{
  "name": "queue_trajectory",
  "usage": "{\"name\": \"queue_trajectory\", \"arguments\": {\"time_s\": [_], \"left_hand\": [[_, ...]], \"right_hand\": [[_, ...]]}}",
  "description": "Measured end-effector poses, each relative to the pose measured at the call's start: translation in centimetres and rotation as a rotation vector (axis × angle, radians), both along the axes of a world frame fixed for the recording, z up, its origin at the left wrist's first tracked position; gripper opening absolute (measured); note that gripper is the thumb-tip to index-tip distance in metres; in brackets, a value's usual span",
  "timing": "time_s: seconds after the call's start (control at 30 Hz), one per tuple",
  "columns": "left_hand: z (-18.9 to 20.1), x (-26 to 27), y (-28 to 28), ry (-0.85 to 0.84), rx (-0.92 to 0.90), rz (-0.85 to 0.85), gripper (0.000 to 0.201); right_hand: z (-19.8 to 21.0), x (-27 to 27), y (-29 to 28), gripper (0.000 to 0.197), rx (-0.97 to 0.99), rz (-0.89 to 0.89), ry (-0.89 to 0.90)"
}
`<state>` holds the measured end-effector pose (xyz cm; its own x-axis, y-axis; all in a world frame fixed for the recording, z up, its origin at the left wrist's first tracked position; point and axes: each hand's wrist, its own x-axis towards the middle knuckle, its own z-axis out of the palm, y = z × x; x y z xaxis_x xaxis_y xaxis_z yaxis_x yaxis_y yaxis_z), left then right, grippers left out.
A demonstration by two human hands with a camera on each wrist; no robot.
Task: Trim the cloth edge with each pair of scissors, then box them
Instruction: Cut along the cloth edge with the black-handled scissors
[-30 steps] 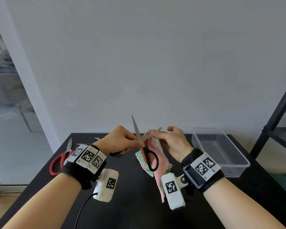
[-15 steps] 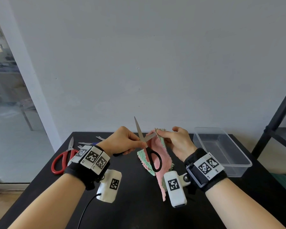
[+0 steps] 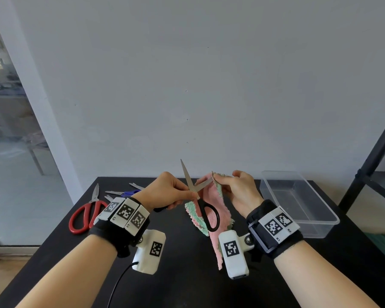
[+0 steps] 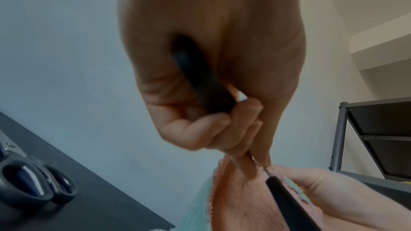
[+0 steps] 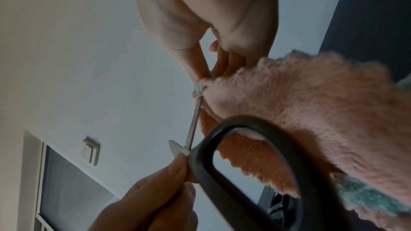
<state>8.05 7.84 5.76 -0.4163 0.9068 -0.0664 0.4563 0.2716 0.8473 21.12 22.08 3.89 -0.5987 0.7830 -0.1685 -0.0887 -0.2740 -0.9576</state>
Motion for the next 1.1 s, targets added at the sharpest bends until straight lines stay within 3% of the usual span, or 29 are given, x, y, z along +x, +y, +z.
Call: {"name": "queue_trajectory", "arguments": {"time_s": [0.2,0.37,0.6,0.73,0.87,0.97,1.0,1.07,1.1], "left_hand": [[0.0,-0.5,-0.2,-0.004,0.008,0.02,0.018],[-0.4,-0.8,-0.5,0.0,-0.014,0.005,0.017],[-0.6,-0.6,-0.3,0.006,-0.008,0.028,0.024],[-0.7,-0.4,-0.3,0.009,-0.011,0.026,0.024],[-0.6,-0.5,-0.4,0.004,-0.008,0.04,0.026],[-0.6,-0.5,-0.4,0.004,-0.004,0.042,0.025],[-0.6,-0.4,-0.3,0.006,-0.003,0.042,0.025],[-0.6,-0.3,-0.3,0.005,-0.003,0.04,0.025],[-0.6,-0.3,-0.3,0.004,-0.002,0.037,0.026]], "right_hand": [[-0.1,-0.4,-0.2,0.052,0.018,-0.039,-0.006],[-0.6,-0.5,-0.6,0.063,0.007,-0.008,-0.017],[0.0,-0.1,-0.3,0.044,-0.016,-0.014,0.046],[-0.3,-0.1,-0.2,0.058,-0.008,-0.06,0.046],[-0.5,-0.4,0.1,0.049,-0.011,-0.051,0.07],[-0.7,-0.6,0.4,0.065,-0.017,-0.065,0.101],[-0.8,-0.6,0.4,0.059,-0.026,-0.071,0.101],[-0.8,-0.6,0.5,0.03,-0.031,-0.062,0.089],[-0.8,-0.5,0.6,0.028,-0.036,-0.06,0.09]]}}
